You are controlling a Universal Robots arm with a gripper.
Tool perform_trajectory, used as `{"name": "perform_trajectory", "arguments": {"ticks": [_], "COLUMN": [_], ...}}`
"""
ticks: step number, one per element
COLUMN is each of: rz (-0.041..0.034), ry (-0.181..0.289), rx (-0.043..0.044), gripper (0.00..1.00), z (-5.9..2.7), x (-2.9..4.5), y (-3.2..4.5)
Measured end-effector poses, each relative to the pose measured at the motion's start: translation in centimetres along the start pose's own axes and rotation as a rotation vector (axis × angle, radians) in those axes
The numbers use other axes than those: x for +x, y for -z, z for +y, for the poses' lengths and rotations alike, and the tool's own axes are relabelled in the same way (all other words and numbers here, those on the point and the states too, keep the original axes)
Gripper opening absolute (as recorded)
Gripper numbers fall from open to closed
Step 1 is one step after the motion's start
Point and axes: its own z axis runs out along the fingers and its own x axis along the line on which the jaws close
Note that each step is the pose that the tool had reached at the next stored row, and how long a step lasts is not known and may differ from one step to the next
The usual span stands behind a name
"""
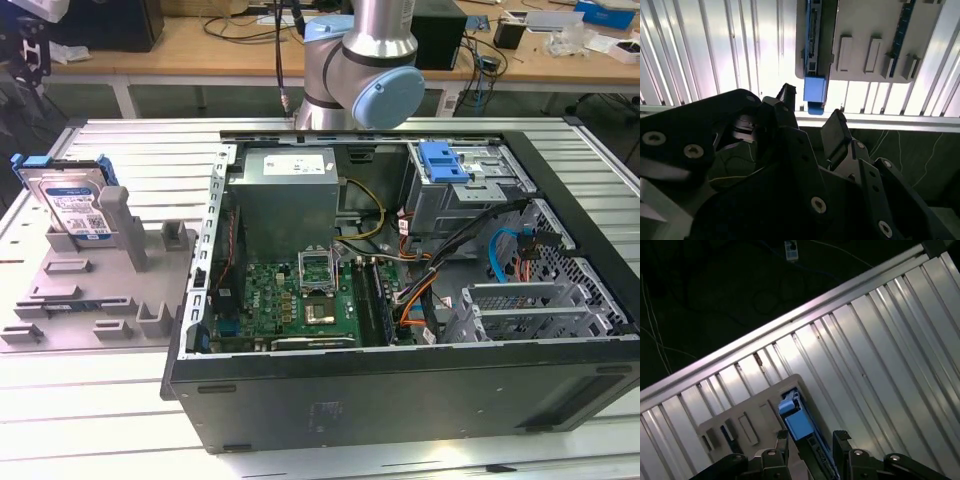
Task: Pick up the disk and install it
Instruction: 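Pick up the disk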
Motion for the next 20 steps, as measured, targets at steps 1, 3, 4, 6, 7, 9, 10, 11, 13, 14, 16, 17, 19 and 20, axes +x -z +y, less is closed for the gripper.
{"name": "perform_trajectory", "arguments": {"ticks": [1,3,4,6,7,9,10,11,13,14,16,17,19,20], "rz": [0.0009,0.0027,0.0034,0.0061,0.0067,0.0084,0.0094,0.0104,0.012,0.0127,0.0144,0.0154,0.0174,0.0182], "ry": [0.016,0.047,0.06,0.105,0.118,0.145,0.163,0.179,0.208,0.219,0.249,0.264,0.294,0.307], "rx": [-0.0001,-0.0002,-0.0002,-0.0005,-0.0004,-0.0005,-0.0006,-0.0006,-0.0007,-0.0007,-0.0008,-0.0009,-0.0011,-0.0012], "gripper": [0.48,0.48,0.48,0.48,0.48,0.48,0.48,0.48,0.48,0.48,0.48,0.48,0.48,0.48], "z": [-0.01,-0.03,-0.04,-0.07,-0.08,-0.1,-0.11,-0.12,-0.14,-0.14,-0.16,-0.17,-0.18,-0.19], "x": [0.0,-0.01,-0.02,-0.03,-0.04,-0.05,-0.05,-0.06,-0.07,-0.07,-0.08,-0.08,-0.09,-0.09], "y": [-0.01,-0.01,-0.02,-0.03,-0.04,-0.05,-0.06,-0.06,-0.08,-0.08,-0.09,-0.1,-0.11,-0.11]}}
